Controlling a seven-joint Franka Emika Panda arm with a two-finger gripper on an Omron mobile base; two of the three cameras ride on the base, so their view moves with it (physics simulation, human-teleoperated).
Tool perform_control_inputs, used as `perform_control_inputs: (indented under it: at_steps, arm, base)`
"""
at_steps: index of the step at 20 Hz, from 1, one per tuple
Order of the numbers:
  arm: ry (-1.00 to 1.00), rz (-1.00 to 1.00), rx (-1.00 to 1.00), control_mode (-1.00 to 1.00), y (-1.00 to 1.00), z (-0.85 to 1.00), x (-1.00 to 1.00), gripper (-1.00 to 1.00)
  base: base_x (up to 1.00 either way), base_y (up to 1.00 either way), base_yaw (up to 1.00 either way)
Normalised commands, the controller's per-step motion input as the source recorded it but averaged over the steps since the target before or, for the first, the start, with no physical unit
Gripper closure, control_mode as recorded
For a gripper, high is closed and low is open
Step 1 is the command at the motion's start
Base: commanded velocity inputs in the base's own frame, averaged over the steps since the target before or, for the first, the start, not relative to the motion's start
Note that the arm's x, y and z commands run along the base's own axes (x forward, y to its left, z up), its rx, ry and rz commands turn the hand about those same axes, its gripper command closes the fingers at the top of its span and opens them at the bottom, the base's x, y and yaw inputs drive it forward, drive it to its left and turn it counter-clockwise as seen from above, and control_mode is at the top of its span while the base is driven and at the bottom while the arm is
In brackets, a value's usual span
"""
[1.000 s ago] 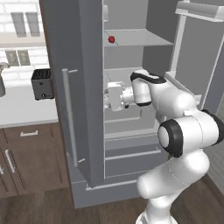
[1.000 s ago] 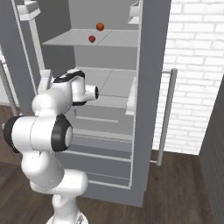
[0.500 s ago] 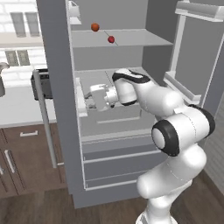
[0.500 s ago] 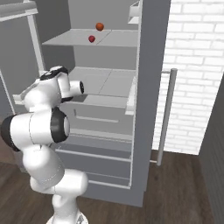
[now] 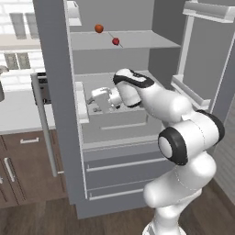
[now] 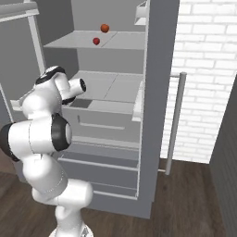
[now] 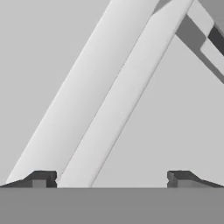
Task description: Take the strawberry from the fridge and place it on top of the pancake, located on the dining counter.
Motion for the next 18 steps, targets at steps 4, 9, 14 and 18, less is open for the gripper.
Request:
perform_control_inputs:
  at_steps: [4, 9, 14, 18]
  arm:
    - [-0.22, -0.14, -0.13, -1.0, -0.58, 0.0, -0.96, -1.0]
    - [-0.13, -0.19, -0.2, -1.0, -0.74, 0.0, -1.0, -1.0]
    - [-0.12, -0.29, -0.22, -1.0, -0.61, 0.0, -1.0, -1.0]
    - [-0.06, -0.36, -0.24, -1.0, -0.51, 0.0, -1.0, -1.0]
  base:
    - [0.0, 0.0, 0.0]
    - [0.0, 0.0, 0.0]
    - [0.0, 0.0, 0.0]
    - [0.0, 0.0, 0.0]
